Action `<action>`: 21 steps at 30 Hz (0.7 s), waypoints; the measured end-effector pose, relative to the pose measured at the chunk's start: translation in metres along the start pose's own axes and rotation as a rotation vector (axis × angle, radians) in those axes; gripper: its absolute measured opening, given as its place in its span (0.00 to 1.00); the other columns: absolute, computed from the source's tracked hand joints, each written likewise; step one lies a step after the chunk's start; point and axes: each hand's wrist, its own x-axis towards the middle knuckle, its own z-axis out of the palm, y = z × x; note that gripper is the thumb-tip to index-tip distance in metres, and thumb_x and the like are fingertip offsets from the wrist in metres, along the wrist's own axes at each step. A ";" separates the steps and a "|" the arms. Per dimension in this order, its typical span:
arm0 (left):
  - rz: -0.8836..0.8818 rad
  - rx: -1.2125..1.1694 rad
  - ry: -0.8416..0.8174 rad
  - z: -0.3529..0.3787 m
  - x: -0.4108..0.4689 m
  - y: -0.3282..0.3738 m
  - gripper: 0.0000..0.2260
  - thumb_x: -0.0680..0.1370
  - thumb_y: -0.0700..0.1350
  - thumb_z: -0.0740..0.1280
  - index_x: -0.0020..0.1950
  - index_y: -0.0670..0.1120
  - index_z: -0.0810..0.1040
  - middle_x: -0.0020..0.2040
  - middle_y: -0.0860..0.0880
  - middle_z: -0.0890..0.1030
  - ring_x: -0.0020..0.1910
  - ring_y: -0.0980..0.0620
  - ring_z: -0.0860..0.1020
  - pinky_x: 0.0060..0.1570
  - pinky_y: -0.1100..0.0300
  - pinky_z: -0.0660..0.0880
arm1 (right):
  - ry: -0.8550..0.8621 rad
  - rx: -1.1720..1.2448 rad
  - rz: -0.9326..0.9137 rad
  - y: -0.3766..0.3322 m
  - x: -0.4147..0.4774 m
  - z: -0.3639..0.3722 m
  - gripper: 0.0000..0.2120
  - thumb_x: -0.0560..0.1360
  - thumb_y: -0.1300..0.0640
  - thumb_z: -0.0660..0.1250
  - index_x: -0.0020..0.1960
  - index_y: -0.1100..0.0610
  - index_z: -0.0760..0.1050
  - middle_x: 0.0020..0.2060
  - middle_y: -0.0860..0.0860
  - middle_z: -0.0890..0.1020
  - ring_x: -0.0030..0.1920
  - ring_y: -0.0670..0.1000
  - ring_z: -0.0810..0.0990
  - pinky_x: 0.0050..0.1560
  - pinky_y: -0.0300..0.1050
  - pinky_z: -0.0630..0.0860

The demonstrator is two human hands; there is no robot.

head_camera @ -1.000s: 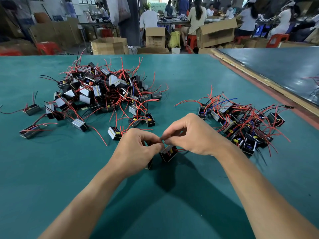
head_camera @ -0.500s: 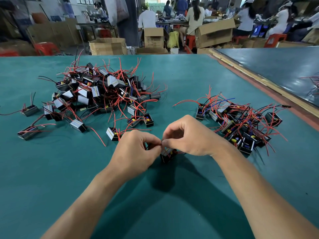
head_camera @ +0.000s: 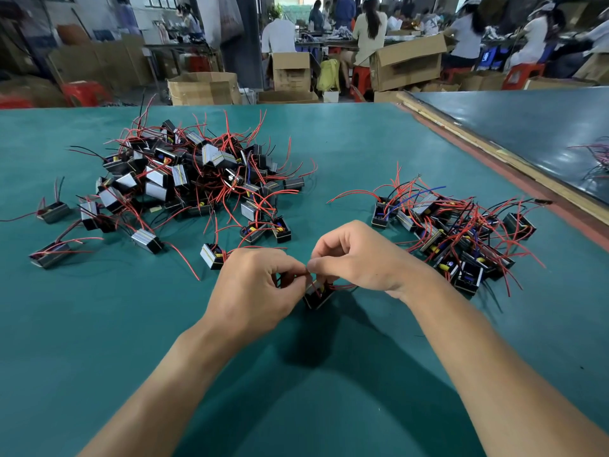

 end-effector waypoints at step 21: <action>-0.441 -0.333 -0.122 -0.003 0.005 -0.013 0.17 0.78 0.33 0.61 0.53 0.55 0.78 0.36 0.51 0.85 0.24 0.51 0.71 0.29 0.60 0.72 | -0.155 -0.127 -0.047 0.005 -0.004 -0.014 0.01 0.72 0.61 0.74 0.43 0.58 0.83 0.38 0.63 0.83 0.36 0.52 0.77 0.41 0.49 0.74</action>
